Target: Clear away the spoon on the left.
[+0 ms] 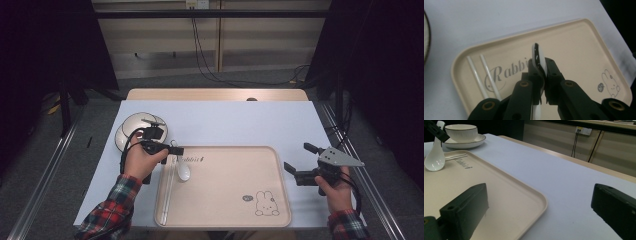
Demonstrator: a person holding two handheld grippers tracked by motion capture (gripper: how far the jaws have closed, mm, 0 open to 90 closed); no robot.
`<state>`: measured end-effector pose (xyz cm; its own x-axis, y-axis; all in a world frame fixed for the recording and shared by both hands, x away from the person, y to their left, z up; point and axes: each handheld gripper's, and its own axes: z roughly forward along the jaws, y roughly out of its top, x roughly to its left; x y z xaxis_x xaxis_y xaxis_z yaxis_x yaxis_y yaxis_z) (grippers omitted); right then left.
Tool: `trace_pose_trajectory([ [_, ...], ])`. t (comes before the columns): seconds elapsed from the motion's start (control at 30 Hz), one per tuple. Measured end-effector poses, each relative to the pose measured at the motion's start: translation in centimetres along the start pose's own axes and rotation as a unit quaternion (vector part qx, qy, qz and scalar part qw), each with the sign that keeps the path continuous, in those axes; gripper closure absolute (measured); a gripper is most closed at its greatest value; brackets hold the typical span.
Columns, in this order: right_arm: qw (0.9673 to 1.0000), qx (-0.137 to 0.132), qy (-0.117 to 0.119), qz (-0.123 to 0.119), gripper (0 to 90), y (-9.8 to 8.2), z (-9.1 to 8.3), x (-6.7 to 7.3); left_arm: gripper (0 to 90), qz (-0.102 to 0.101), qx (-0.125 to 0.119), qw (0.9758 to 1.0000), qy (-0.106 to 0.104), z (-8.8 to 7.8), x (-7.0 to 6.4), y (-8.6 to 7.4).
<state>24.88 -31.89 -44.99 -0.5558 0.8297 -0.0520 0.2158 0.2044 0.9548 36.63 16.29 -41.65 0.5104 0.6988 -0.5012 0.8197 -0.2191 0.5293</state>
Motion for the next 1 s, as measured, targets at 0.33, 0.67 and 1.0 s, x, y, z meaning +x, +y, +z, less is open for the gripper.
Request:
trace_pose_trajectory([
  [0.33,1.0000,0.001,0.000,0.000,0.5,0.0,0.0,0.1,84.9,0.004,-0.022,0.9997,0.006,1.6,-0.3,-0.4],
  [0.67,1.0000,0.000,-0.001,0.000,0.5,0.0,0.0,0.0,83.4,-0.004,-0.015,0.9999,-0.002,3.1,-0.3,-1.1],
  [1.0,1.0000,0.001,-0.001,-0.001,0.5,0.0,0.0,0.0,81.8,-0.012,-0.015,0.9998,0.002,3.9,-0.1,-1.3],
])
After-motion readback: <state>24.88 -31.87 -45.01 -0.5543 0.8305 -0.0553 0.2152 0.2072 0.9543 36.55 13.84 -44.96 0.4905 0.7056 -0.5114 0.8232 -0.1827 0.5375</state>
